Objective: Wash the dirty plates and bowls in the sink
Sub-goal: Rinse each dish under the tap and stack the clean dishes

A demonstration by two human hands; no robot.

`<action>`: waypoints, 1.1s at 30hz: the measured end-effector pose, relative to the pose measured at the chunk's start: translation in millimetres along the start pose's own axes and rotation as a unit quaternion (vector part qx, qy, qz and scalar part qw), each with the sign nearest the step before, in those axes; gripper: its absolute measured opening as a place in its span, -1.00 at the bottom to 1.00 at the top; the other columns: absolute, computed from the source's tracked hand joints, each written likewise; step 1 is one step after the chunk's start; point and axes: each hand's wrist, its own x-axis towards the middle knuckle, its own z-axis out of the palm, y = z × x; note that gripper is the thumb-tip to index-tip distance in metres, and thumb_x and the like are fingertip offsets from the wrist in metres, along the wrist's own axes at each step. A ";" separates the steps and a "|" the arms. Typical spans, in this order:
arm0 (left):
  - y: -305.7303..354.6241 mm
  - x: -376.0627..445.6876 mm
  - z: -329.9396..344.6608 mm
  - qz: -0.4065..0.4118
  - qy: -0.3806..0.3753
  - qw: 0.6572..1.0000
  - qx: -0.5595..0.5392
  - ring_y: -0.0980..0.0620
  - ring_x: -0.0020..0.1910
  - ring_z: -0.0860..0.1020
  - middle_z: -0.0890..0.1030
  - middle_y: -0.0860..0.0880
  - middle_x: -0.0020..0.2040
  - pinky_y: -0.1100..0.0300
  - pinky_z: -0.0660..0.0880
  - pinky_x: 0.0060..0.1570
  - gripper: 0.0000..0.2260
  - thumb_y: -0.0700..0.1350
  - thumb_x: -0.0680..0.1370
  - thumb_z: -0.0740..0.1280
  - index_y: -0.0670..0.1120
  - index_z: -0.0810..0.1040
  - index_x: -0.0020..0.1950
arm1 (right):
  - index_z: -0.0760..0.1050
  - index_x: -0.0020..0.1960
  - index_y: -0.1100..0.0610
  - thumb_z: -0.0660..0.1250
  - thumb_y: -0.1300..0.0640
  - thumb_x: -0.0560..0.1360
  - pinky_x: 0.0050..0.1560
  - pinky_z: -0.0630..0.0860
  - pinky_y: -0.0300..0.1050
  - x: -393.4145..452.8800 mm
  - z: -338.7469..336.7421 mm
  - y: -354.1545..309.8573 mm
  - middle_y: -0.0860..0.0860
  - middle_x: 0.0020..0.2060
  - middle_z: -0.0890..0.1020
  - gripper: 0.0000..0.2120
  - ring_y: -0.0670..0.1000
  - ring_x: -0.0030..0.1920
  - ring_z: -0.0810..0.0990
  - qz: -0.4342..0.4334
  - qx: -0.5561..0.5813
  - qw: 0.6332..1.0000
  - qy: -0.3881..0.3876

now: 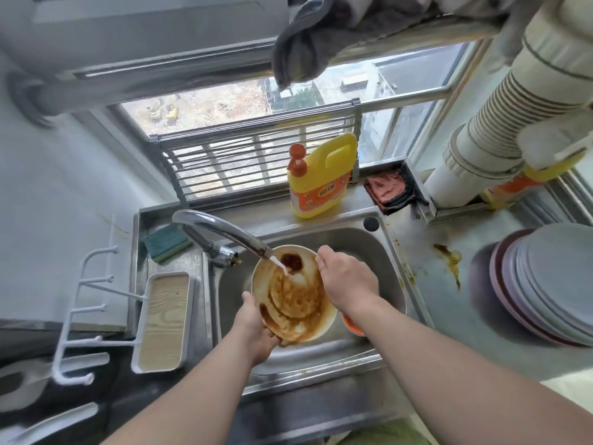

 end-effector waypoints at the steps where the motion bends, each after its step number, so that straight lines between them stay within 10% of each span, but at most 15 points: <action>1: -1.1 0.0 4.3 -0.002 0.000 1.000 0.007 -0.29 0.29 0.59 0.62 -0.26 0.30 -0.25 0.55 0.30 -0.25 0.39 0.68 -0.11 -0.13 0.50 0.46 | 0.31 0.03 0.00 -0.07 -0.12 0.76 -0.19 0.39 0.05 -0.5 -3.8 3.1 0.06 -0.02 0.64 -0.71 0.27 -0.10 0.54 0.001 -0.006 1.000 0.004; 12: -8.7 3.4 27.7 0.001 -0.012 0.997 0.070 -0.16 0.08 0.71 0.76 -0.16 0.05 0.02 0.64 -0.13 -0.52 0.21 0.75 0.08 -0.08 0.66 0.22 | 0.36 -0.06 -0.03 -0.03 -0.12 0.75 -0.30 0.40 0.00 -10.3 -4.3 67.1 -0.02 -0.23 0.54 -0.68 0.10 -0.22 0.51 0.116 0.017 0.993 0.034; 23: 5.7 6.2 13.3 0.077 -0.029 0.989 0.124 -0.22 0.16 0.70 0.75 -0.16 0.10 -0.21 0.60 0.26 -0.55 0.27 0.71 0.17 -0.02 0.64 0.30 | 0.49 -0.07 0.03 0.10 -0.04 0.71 -0.16 0.48 -0.01 -23.4 39.7 73.2 0.01 -0.12 0.63 -0.70 0.08 -0.10 0.57 0.229 0.199 0.952 -0.041; 29: 23.2 3.7 0.2 0.120 -0.018 0.983 0.141 -0.18 0.07 0.73 0.76 -0.14 0.08 -0.04 0.68 -0.04 -0.53 0.30 0.70 0.14 0.01 0.63 0.29 | 0.52 -0.02 0.10 0.10 0.01 0.73 -0.25 0.37 -0.07 -20.3 52.7 50.6 0.07 -0.14 0.62 -0.70 0.02 -0.21 0.50 0.227 0.263 0.935 -0.062; 33: 27.7 5.2 -13.9 0.121 0.007 0.982 0.144 -0.19 0.11 0.73 0.75 -0.12 0.13 -0.21 0.63 0.21 -0.52 0.32 0.70 0.10 0.06 0.62 0.33 | 0.49 -0.04 0.10 0.10 0.01 0.73 -0.23 0.43 -0.05 -13.6 53.4 39.0 0.09 -0.14 0.62 -0.71 0.04 -0.21 0.51 0.208 0.308 0.926 -0.061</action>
